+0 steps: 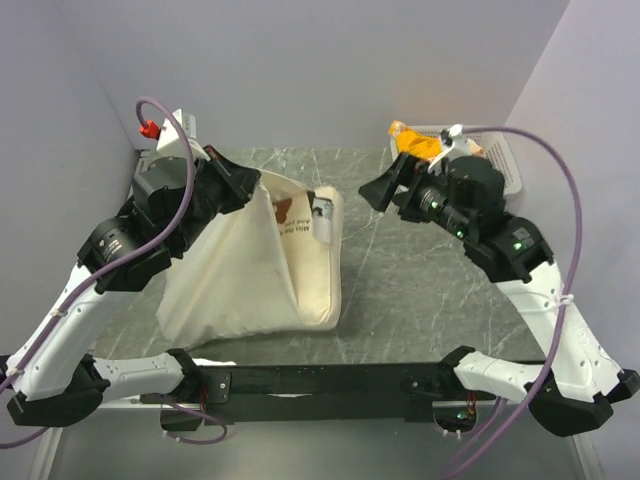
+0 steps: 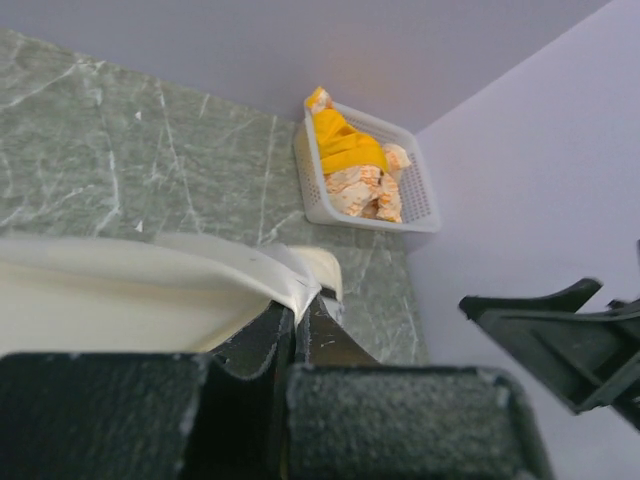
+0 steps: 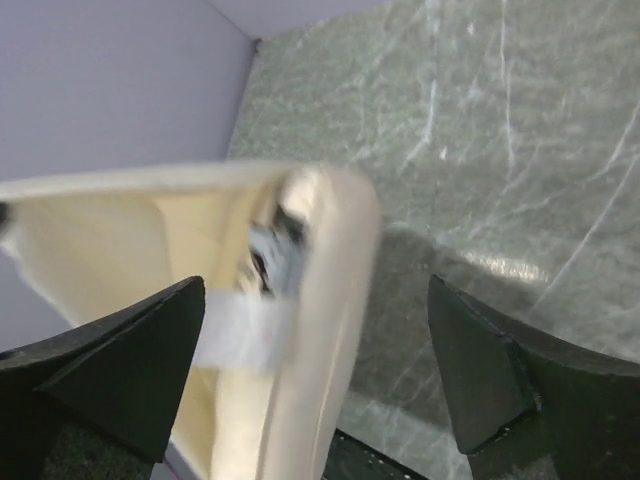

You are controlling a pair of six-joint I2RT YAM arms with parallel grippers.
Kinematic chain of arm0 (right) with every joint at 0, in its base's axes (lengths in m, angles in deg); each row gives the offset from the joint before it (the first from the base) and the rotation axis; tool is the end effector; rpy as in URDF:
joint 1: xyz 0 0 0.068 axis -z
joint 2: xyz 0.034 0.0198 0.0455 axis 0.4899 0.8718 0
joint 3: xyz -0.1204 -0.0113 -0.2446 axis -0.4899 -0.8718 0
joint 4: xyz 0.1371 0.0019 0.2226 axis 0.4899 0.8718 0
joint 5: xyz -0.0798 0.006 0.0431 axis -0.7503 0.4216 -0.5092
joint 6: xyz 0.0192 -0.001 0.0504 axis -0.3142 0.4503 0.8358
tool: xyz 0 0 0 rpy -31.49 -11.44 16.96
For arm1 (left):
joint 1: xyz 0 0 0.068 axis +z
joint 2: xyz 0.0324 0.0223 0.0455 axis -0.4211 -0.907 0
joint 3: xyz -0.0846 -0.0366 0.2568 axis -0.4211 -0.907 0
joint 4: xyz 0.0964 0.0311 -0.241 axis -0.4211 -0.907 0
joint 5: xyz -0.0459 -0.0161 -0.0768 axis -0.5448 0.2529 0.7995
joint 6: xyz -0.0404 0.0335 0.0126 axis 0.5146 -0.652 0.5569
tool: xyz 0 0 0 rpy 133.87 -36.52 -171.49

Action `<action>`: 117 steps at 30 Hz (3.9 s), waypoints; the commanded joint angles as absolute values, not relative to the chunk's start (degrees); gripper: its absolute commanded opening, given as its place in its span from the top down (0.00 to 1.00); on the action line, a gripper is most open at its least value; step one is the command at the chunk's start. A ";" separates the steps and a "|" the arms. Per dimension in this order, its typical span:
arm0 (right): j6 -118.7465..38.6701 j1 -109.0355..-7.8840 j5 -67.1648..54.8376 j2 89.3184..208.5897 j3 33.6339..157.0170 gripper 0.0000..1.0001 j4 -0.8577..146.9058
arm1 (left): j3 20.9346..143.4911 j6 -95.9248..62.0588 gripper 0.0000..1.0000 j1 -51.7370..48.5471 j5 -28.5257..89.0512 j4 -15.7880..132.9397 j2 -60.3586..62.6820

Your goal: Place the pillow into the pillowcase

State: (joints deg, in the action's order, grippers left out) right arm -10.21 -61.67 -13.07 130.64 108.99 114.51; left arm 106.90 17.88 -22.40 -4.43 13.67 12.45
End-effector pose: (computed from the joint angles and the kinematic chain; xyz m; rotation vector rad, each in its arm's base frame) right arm 0.1662 0.1059 0.4820 0.0631 1.9283 0.8402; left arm 0.1354 -0.1235 0.5154 -0.3328 1.7646 -0.7944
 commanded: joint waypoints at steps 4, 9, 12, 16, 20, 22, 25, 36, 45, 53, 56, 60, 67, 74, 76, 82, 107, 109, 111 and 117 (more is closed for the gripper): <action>-2.30 -61.50 -7.67 120.98 85.81 0.15 105.24 | 106.99 19.65 0.99 -15.71 1.43 23.51 14.25; 2.36 -57.66 -2.75 118.23 71.66 0.15 94.34 | 107.86 19.21 0.99 -15.09 5.29 23.96 13.38; 2.11 -54.66 3.41 122.26 70.67 0.14 88.09 | 109.79 18.78 0.99 -15.09 6.61 23.25 12.41; 1.31 -51.22 11.24 129.21 70.14 0.05 76.24 | 112.43 18.25 0.99 -15.09 8.20 22.11 11.27; 5.42 -47.37 13.17 134.48 70.14 0.04 74.11 | 115.85 17.98 0.99 -15.09 9.26 21.05 10.48; 8.33 -45.25 17.29 136.51 67.60 0.08 69.65 | 116.74 18.16 0.99 -15.09 10.13 21.23 10.39; 10.80 -44.80 21.96 136.43 66.27 0.12 65.67 | 118.06 18.68 0.99 -15.09 11.63 21.76 9.60; 9.40 -51.47 19.51 118.41 67.24 0.09 74.71 | 122.63 20.79 0.99 -15.09 18.91 27.63 2.48; 9.31 -61.06 11.61 125.26 68.47 0.12 74.80 | 121.23 23.34 0.99 -15.09 21.47 31.33 0.98; 10.18 -62.99 5.62 125.09 64.97 0.28 75.08 | 121.14 23.26 0.99 -15.09 19.37 31.34 1.77; 11.95 -63.08 6.06 126.40 63.02 0.30 70.32 | 122.89 23.25 0.99 -15.09 19.72 30.99 0.81; 10.37 -63.17 2.02 126.76 64.69 0.30 72.07 | 124.56 23.17 0.99 -15.09 19.54 29.76 0.28; 10.36 -62.82 -5.10 125.71 62.95 0.47 72.60 | 125.62 23.34 0.99 -15.09 18.84 29.32 0.98; 10.98 -61.68 -7.04 123.16 61.18 0.48 68.48 | 128.34 22.99 0.99 -15.09 18.84 27.56 0.54; 10.98 -61.33 -6.25 123.77 62.05 0.46 68.38 | 128.43 22.99 0.99 -15.09 18.75 27.56 0.63; 10.45 -61.06 -4.66 125.09 64.51 0.45 68.83 | 126.68 23.34 0.99 -15.09 18.84 28.52 1.59; -7.47 -59.40 1.04 136.50 124.33 1.00 106.85 | 141.98 17.45 0.99 -5.88 17.31 17.19 -7.72; -7.74 -56.59 3.23 141.14 134.88 1.00 109.42 | 140.74 18.94 0.99 -0.16 20.93 17.36 -8.33; -7.65 -55.09 5.44 144.32 144.08 1.00 113.29 | 139.86 19.47 0.99 4.48 23.49 17.97 -8.68; -6.87 -50.00 10.87 150.49 153.21 1.00 115.86 | 137.13 27.63 0.99 22.42 39.55 23.85 -8.69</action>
State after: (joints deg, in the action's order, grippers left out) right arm -6.69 -53.89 5.35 148.30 149.66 114.58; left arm 137.04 21.57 13.42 28.07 15.35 -9.58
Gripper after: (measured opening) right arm 0.007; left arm 0.016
